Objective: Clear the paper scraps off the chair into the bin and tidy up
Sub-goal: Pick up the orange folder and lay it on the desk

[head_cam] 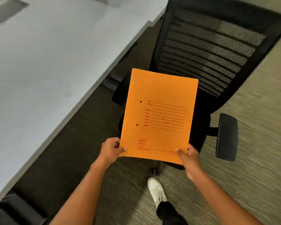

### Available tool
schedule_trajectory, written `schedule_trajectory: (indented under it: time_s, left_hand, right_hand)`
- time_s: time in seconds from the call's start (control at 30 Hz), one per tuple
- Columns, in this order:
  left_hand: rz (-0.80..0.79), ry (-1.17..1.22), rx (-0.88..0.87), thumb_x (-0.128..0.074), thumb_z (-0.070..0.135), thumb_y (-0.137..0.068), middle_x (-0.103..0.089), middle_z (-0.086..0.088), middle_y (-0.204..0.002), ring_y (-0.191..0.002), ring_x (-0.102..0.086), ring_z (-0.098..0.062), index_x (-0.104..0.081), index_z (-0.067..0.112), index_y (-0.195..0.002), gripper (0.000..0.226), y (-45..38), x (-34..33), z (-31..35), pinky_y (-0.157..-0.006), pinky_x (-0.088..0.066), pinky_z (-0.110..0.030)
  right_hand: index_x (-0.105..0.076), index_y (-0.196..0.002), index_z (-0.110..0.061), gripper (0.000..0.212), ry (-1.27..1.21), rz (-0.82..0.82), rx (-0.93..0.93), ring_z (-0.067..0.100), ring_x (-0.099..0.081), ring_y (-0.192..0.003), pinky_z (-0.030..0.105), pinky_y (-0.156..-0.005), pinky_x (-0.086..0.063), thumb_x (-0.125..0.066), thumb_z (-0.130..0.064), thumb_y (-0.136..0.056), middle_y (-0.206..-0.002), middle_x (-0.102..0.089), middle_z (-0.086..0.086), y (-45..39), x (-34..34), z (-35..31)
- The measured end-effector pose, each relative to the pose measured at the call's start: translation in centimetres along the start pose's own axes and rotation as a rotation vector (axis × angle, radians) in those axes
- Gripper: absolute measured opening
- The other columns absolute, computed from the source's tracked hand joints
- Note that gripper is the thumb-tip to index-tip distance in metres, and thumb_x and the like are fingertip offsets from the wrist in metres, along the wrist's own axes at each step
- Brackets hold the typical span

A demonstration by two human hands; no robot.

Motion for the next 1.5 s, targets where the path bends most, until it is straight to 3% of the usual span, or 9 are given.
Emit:
schedule_trajectory:
  time_s: [0.07, 0.17, 0.33, 0.5, 0.83, 1.0, 1.23, 1.5]
  left_hand:
    - [0.034, 0.058, -0.002, -0.074, 0.016, -0.081, -0.071, -0.008, -0.09, -0.084, -0.069, -0.019, -0.066, 0.009, -0.087, 0.013, 3.5, 2.3, 0.5, -0.072, -0.059, -0.035]
    - [0.122, 0.144, -0.015, -0.074, 0.021, -0.082, -0.071, -0.004, -0.091, -0.086, -0.069, -0.018, -0.065, 0.015, -0.088, 0.012, 8.4, 6.3, 0.1, -0.079, -0.058, -0.04]
    - [0.279, 0.3, -0.061, -0.07, 0.023, -0.085, -0.07, -0.003, -0.099, -0.091, -0.068, -0.019, -0.064, 0.014, -0.097, 0.016, 17.2, 12.3, -1.9, -0.075, -0.055, -0.029]
    - [0.497, 0.384, -0.111, -0.069, 0.029, -0.085, -0.07, 0.001, -0.099, -0.089, -0.069, -0.018, -0.063, 0.018, -0.095, 0.016, 26.4, 18.1, -4.8, -0.08, -0.058, -0.034]
    - [0.861, 0.53, -0.074, -0.072, 0.03, -0.082, -0.072, -0.001, -0.096, -0.085, -0.07, -0.021, -0.065, 0.02, -0.094, 0.018, 41.7, 26.0, -13.9, -0.083, -0.057, -0.038]
    - [0.983, 0.578, -0.061, -0.072, 0.028, -0.082, -0.072, -0.003, -0.098, -0.086, -0.071, -0.022, -0.066, 0.016, -0.097, 0.02, 48.2, 28.1, -18.9, -0.084, -0.058, -0.041]
    - [1.092, 0.597, -0.068, -0.073, 0.026, -0.083, -0.072, -0.005, -0.091, -0.084, -0.07, -0.024, -0.067, 0.013, -0.091, 0.016, 52.8, 30.2, -23.7, -0.083, -0.059, -0.042]
    - [1.136, 0.607, -0.068, -0.073, 0.027, -0.082, -0.073, -0.004, -0.094, -0.084, -0.071, -0.023, -0.067, 0.014, -0.094, 0.018, 51.2, 33.9, -27.4, -0.08, -0.06, -0.039]
  right_hand:
    - [-0.057, -0.121, -0.017, 0.028, 0.016, -0.054, 0.079, 0.018, -0.062, -0.1, 0.031, -0.083, -0.048, -0.059, -0.007, -0.094, -0.112, -0.066, 0.002, 2.3, -0.4, -2.4]
    - [-0.057, -0.113, -0.023, 0.024, 0.038, -0.143, 0.18, 0.014, -0.061, -0.097, 0.03, -0.081, -0.049, -0.058, -0.009, -0.094, -0.104, -0.066, -0.005, 6.0, -1.7, -6.1]
    - [-0.059, -0.107, -0.033, 0.023, 0.122, -0.295, 0.361, 0.015, -0.064, -0.101, 0.04, -0.089, -0.055, -0.063, -0.017, -0.092, -0.107, -0.068, -0.004, 12.8, -4.9, -11.0]
    - [-0.058, -0.11, -0.032, 0.022, 0.144, -0.467, 0.512, 0.013, -0.064, -0.101, 0.034, -0.085, -0.055, -0.061, -0.018, -0.093, -0.107, -0.067, -0.005, 21.0, -9.6, -14.7]
    - [-0.055, -0.115, -0.032, 0.023, 0.233, -0.689, 0.768, 0.016, -0.062, -0.105, 0.045, -0.094, -0.054, -0.061, -0.03, -0.093, -0.112, -0.065, -0.004, 36.8, -19.6, -15.5]
    - [-0.051, -0.126, -0.03, 0.036, 0.268, -0.765, 0.826, 0.021, -0.059, -0.11, 0.047, -0.098, -0.051, -0.061, -0.037, -0.092, -0.12, -0.06, -0.004, 43.5, -24.1, -14.0]
    - [-0.049, -0.127, -0.027, 0.037, 0.294, -0.846, 0.855, 0.022, -0.057, -0.111, 0.049, -0.101, -0.048, -0.06, -0.034, -0.093, -0.124, -0.058, -0.004, 48.9, -28.4, -12.1]
    - [-0.049, -0.126, -0.026, 0.039, 0.311, -0.891, 0.869, 0.027, -0.06, -0.11, 0.05, -0.097, -0.051, -0.06, -0.039, -0.091, -0.126, -0.058, 0.0, 49.9, -34.9, -13.0]
Point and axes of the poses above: each hand's wrist, its own y-axis away from the middle knuckle, its own x-axis out of the back of the hand, z = x × y, the point moved 1 cm from there along -y, towards the middle knuckle
